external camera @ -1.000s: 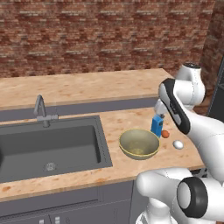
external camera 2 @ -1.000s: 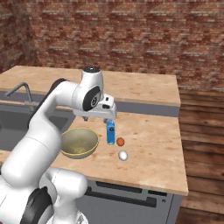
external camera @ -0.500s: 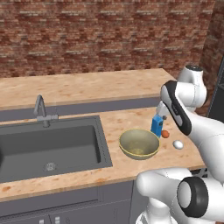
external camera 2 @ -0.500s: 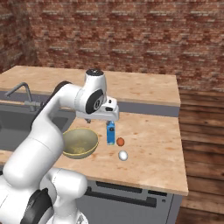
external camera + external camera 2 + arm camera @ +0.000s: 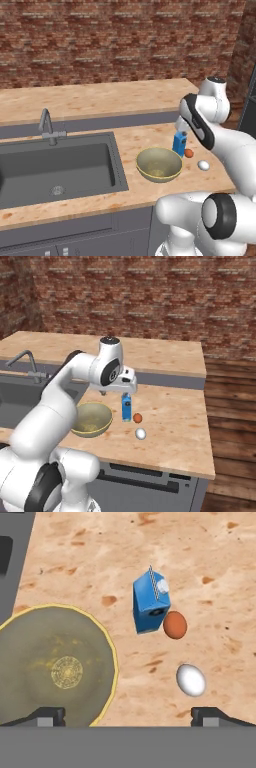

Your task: Gather the eggs and milk located in the vicinity of the sink area and place them right next to the bowl.

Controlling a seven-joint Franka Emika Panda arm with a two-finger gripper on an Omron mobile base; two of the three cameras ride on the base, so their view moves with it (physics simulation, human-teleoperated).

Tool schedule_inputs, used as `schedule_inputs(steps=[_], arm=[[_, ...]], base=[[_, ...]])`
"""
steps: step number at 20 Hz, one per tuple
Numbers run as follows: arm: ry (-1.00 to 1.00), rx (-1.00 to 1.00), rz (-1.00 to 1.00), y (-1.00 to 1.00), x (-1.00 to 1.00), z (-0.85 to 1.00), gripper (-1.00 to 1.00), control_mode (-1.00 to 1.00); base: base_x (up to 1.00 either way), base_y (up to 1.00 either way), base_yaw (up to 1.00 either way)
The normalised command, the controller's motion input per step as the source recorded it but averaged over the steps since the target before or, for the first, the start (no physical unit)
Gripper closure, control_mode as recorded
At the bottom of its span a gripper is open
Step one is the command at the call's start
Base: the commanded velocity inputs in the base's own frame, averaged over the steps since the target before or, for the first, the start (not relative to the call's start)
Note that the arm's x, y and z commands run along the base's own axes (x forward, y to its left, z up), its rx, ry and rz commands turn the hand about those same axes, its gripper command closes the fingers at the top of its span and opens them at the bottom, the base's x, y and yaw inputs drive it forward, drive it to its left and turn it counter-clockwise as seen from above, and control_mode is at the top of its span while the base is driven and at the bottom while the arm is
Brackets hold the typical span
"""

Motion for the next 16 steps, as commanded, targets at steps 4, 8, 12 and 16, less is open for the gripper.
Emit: schedule_inputs(steps=[4,8,12,16], arm=[[0.0,0.0,0.02,-0.06,0.44,-0.05,-1.0,-1.0],[0.0,0.0,0.03,-0.09,0.4,-0.05,-1.0,-1.0],[0.0,0.0,0.04,-0.16,0.38,-0.1,-1.0,-1.0],[0.0,0.0,0.06,-0.11,0.31,-0.17,-1.0,-1.0]], base=[[0.0,0.0,0.0],[0.0,0.0,0.0],[0.0,0.0,0.0],[0.0,0.0,0.0]])
